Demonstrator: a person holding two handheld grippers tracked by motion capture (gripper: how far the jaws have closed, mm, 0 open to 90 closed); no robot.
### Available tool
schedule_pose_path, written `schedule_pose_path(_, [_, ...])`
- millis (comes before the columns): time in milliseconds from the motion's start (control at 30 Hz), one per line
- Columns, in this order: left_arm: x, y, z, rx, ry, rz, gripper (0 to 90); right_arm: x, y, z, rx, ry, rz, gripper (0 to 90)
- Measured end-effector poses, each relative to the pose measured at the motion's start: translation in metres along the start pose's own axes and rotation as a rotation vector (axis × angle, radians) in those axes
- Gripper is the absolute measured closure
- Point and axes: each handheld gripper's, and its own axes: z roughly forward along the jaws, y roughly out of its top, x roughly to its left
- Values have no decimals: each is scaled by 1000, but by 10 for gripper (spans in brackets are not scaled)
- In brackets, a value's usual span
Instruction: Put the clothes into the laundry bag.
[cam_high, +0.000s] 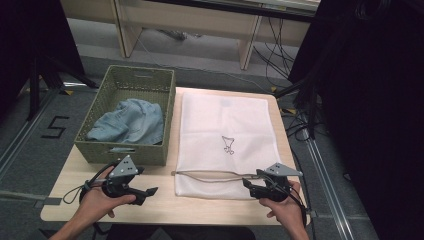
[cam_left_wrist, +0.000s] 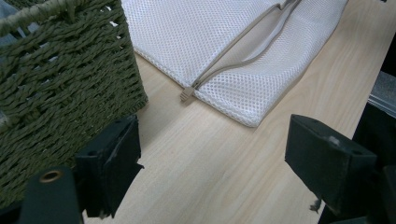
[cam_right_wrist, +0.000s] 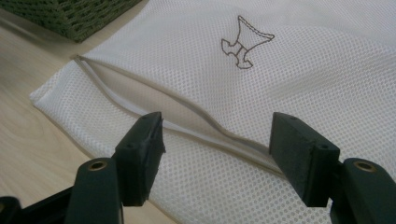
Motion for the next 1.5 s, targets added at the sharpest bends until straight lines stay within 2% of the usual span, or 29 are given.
schedule_pose_path(67, [0,0,-1,11,11,0,180,-1,0,0,-2,-9,-19,363])
schedule_pose_path(167, [0,0,0,11,0,-5,180,-3,0,1,-4,-13,-20,363])
schedule_pose_path(333, [0,0,1,3,2,-6,180,-3,0,1,2,-22,-25,363])
schedule_pose_path(433, [0,0,1,2,-1,-5,179,-2,0,2,12,-6,-12,364])
schedule_pose_path(500, [0,0,1,2,1,-6,179,-3,0,3,10,-28,-34,364])
schedule_pose_path(633, [0,0,0,2,2,-8,179,-3,1,4,19,-30,-28,365])
schedule_pose_path(700, [0,0,1,2,0,-5,179,-4,1,5,21,-34,-40,366])
schedule_pose_path(733, [-1,0,1,1,-1,-18,179,-4,1,6,27,-32,-35,367])
schedule_pose_path(800, [0,0,1,2,-1,-3,179,-5,2,8,24,-40,-45,367])
schedule_pose_path(833, [0,0,1,2,-1,-3,179,-4,2,8,34,-36,-33,368])
schedule_pose_path(867, [-1,0,1,0,1,-22,179,-6,2,10,25,-43,-61,368])
schedule_pose_path(967, [0,0,1,0,1,-13,179,-6,2,12,40,-44,-52,369])
schedule_pose_path(1033, [-1,0,0,0,6,-27,179,-5,3,15,60,-35,-33,355])
schedule_pose_path(1100, [0,0,0,10,6,-12,178,-4,3,18,59,-31,-35,343])
schedule_pose_path(1133, [-1,0,0,-1,5,-28,179,-4,3,21,62,-36,-40,326])
schedule_pose_path(1167, [0,0,0,11,-1,-11,179,-6,4,23,57,-43,-72,318])
schedule_pose_path(1200, [2,1,-1,13,-1,5,178,-3,5,23,78,-38,-26,316])
schedule_pose_path(1233, [2,1,-1,14,0,3,178,-5,4,25,75,-43,-53,313])
schedule_pose_path(1267, [2,1,-1,13,0,4,178,-7,6,26,80,-41,-60,311])
schedule_pose_path(1333, [2,1,-1,12,-2,5,178,-7,5,28,78,-46,-59,311])
schedule_pose_path(1367, [2,0,0,0,-1,-10,178,-8,6,33,82,-49,-51,311])
schedule_pose_path(1400, [2,0,0,0,-1,-9,178,-12,7,36,84,-46,-90,311])
schedule_pose_path(1433, [2,0,0,0,-1,-9,178,-11,8,38,104,-44,-78,311])
schedule_pose_path(1500, [2,1,0,0,-2,-7,178,-11,9,41,108,-42,-85,311])
